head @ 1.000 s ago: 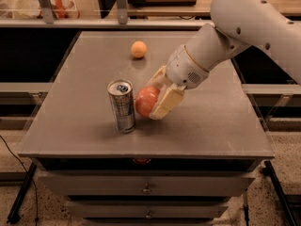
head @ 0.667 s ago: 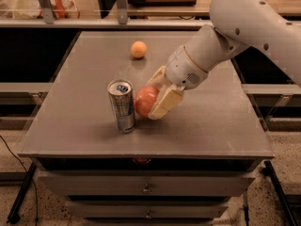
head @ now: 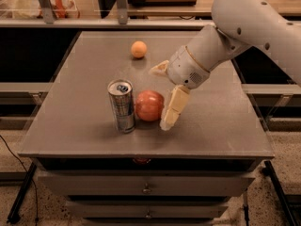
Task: Move apple near redbull can
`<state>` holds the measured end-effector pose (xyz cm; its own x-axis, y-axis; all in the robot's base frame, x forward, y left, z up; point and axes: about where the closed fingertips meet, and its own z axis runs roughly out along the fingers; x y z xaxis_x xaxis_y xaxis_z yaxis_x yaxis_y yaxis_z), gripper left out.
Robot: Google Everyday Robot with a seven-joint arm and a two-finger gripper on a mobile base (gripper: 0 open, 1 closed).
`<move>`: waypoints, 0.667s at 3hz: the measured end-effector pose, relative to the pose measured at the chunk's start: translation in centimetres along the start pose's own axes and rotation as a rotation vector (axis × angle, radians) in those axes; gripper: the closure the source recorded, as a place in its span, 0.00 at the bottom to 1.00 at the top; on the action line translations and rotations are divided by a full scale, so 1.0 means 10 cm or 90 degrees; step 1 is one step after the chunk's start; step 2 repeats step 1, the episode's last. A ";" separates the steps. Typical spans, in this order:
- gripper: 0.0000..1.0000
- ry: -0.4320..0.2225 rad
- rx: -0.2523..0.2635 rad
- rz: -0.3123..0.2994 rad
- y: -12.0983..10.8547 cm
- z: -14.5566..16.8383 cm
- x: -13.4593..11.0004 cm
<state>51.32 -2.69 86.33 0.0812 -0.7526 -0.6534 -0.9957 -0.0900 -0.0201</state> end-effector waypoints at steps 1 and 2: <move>0.00 0.006 0.003 -0.008 -0.02 -0.12 0.05; 0.00 0.006 0.003 -0.008 -0.02 -0.12 0.05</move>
Offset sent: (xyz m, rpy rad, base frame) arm 0.0000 0.0000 0.0000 0.0000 0.0000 0.0000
